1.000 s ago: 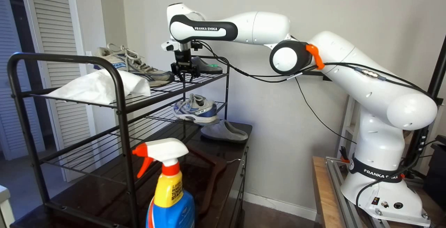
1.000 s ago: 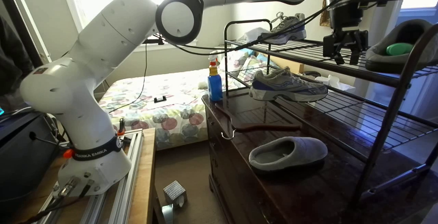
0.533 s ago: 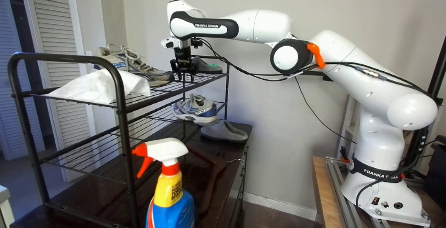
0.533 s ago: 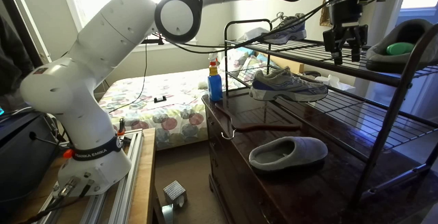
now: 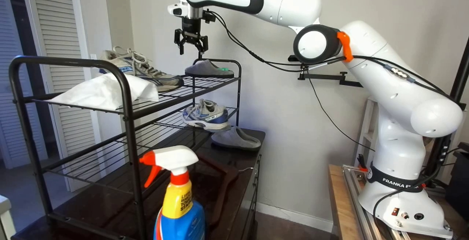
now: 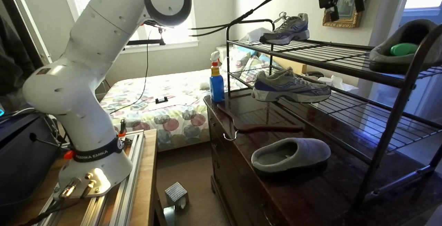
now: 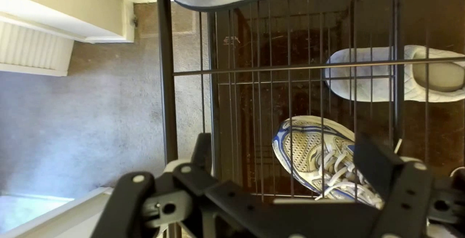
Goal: Move the shoe rack backwards.
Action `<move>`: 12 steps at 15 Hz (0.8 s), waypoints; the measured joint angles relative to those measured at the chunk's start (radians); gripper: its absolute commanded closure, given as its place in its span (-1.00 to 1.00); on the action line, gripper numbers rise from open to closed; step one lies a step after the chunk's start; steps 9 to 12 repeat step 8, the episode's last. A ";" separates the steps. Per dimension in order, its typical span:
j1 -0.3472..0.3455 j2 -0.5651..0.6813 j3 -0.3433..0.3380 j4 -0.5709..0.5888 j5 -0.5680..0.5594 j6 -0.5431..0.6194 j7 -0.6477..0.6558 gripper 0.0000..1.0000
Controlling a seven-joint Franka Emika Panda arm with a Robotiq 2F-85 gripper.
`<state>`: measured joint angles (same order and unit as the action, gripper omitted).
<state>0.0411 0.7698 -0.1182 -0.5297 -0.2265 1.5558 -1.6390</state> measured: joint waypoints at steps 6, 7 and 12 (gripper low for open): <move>0.002 -0.027 0.012 -0.003 0.016 -0.028 0.045 -1.00; 0.002 -0.027 0.012 -0.003 0.016 -0.028 0.046 -1.00; 0.002 -0.027 0.012 -0.003 0.016 -0.028 0.046 -1.00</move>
